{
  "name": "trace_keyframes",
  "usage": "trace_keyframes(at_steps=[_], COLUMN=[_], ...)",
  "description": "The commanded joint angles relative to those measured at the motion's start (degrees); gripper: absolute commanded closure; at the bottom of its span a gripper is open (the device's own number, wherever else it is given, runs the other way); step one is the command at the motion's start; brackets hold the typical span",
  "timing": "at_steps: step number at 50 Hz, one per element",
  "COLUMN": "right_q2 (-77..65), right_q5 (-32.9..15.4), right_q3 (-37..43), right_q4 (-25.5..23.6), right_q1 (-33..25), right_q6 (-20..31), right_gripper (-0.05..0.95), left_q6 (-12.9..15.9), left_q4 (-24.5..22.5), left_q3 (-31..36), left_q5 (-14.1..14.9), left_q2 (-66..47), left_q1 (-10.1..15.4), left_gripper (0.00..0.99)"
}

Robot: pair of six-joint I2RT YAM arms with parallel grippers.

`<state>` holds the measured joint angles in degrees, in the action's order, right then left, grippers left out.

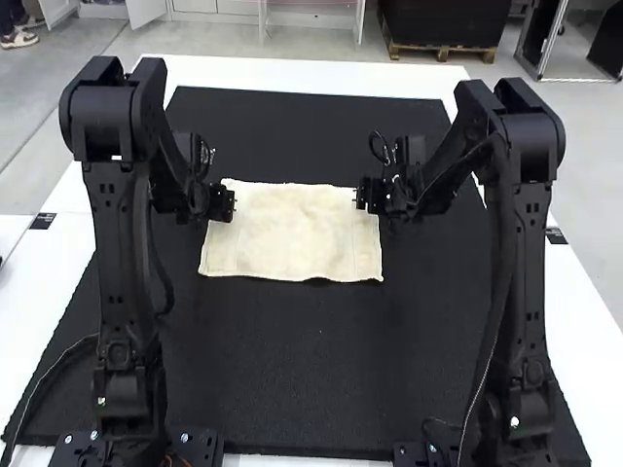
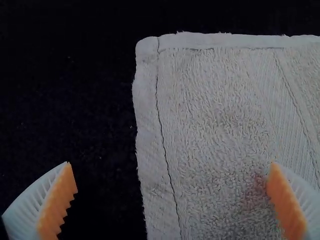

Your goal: Fold the towel.

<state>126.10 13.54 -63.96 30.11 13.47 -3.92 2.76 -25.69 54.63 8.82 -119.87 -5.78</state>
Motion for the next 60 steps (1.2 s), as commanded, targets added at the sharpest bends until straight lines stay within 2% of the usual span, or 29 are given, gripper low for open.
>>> trace_keyframes(at_steps=[1,3,4,5,6,8,9,13,21,33,60], right_q2=[1.07,1.25,1.25,1.25,1.34,1.34,1.34,1.43,1.16,-0.51,-5.25], right_q5=[0.26,0.52,0.79,1.75,3.25,6.15,7.03,8.87,10.28,10.89,13.0], right_q3=[-1.25,-1.34,-1.25,-1.16,-1.07,-0.9,-0.99,-1.07,-1.07,-0.55,0.95], right_q4=[-0.05,-0.58,-0.66,-0.66,-0.58,-0.58,-0.58,-0.75,-1.02,-0.49,-0.49], right_q1=[0.24,0.24,0.24,0.15,-0.03,-0.12,-0.12,-0.2,-1.61,-4.95,-5.48], right_q6=[1.55,2.08,2.17,2.17,2.17,1.64,1.11,0.14,-1.53,-1.44,-1.61], right_gripper=[0.05,0.26,0.4,0.61,0.7,0.74,0.77,0.86,0.92,0.92,0.92], left_q6=[-0.57,-0.66,-0.66,-0.66,-0.66,-0.66,-0.66,-0.66,-0.66,-0.92,-1.18], left_q4=[-0.32,-0.32,-0.41,-0.5,-0.5,-0.5,-0.59,-1.2,-2.17,-2.34,-1.2], left_q3=[1.0,0.92,0.92,0.92,0.92,0.83,0.83,0.3,-0.05,-0.75,-1.9], left_q5=[1.29,2.25,2.52,2.87,3.22,3.31,3.31,4.72,5.24,6.3,9.73], left_q2=[-0.36,-0.54,-0.62,-0.62,-0.71,-0.71,-0.71,-0.62,-0.27,0.17,6.06], left_q1=[-0.72,-0.63,-0.63,-0.63,-0.72,-0.63,-0.55,-0.46,-0.37,-0.63,-0.63], left_gripper=[0.187,0.379,0.489,0.648,0.79,0.959,0.979,0.975,0.974,0.975,0.975])
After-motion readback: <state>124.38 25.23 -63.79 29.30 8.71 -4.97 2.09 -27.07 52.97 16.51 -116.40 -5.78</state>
